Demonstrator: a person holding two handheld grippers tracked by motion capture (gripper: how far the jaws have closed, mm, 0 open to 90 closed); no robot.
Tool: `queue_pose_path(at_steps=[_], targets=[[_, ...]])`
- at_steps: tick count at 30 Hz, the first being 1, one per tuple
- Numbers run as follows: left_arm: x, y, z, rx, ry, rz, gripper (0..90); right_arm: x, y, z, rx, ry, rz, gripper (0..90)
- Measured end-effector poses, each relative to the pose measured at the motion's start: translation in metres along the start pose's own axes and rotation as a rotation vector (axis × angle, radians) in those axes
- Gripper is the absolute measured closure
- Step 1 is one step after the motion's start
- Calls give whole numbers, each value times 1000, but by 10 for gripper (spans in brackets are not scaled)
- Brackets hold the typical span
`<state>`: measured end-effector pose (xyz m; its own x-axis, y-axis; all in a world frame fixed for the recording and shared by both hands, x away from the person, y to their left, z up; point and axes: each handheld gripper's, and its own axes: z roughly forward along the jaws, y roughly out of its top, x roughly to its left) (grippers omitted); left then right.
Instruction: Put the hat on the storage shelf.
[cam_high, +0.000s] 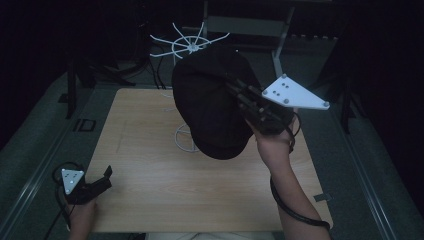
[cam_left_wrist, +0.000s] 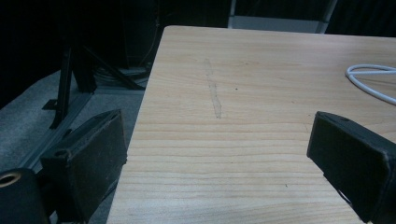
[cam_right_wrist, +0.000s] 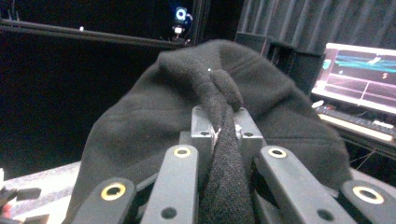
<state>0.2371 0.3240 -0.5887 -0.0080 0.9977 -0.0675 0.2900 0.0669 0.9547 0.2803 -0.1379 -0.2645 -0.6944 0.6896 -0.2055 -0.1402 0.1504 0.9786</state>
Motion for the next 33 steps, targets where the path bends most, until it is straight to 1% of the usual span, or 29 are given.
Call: queue_pose_path(at_steps=[5, 9, 13, 15, 16, 18, 24, 26, 30, 32, 33], targets=[[0, 0, 0, -1, 0, -2, 52, 2, -16, 5, 31, 26, 18, 821], [0, 0, 0, -5, 1, -1, 52, 5, -29, 9, 53, 32, 21, 817], [0, 0, 0, -3, 0, -3, 52, 1, -43, 14, 80, 53, 45, 812], [0, 0, 0, -3, 0, -4, 52, 1, -45, 15, 87, 54, 49, 809], [0, 0, 0, -3, -1, -4, 52, -1, -51, 17, 96, 58, 61, 799], [0, 0, 0, -3, -1, -5, 52, 0, -56, 18, 100, 60, 70, 792], [1, 0, 0, -3, -1, -6, 52, -1, -65, 18, 112, 77, 71, 771], [1, 0, 0, -2, 0, -7, 52, -2, -67, 16, 114, 78, 75, 729], [1, 0, 0, -2, -2, -7, 52, -3, -68, 9, 102, 78, 88, 615], [1, 0, 0, -1, -1, -6, 52, -3, -67, 4, 97, 83, 83, 553], [1, 0, 0, -2, -1, -5, 52, -3, -67, 2, 89, 84, 79, 537]])
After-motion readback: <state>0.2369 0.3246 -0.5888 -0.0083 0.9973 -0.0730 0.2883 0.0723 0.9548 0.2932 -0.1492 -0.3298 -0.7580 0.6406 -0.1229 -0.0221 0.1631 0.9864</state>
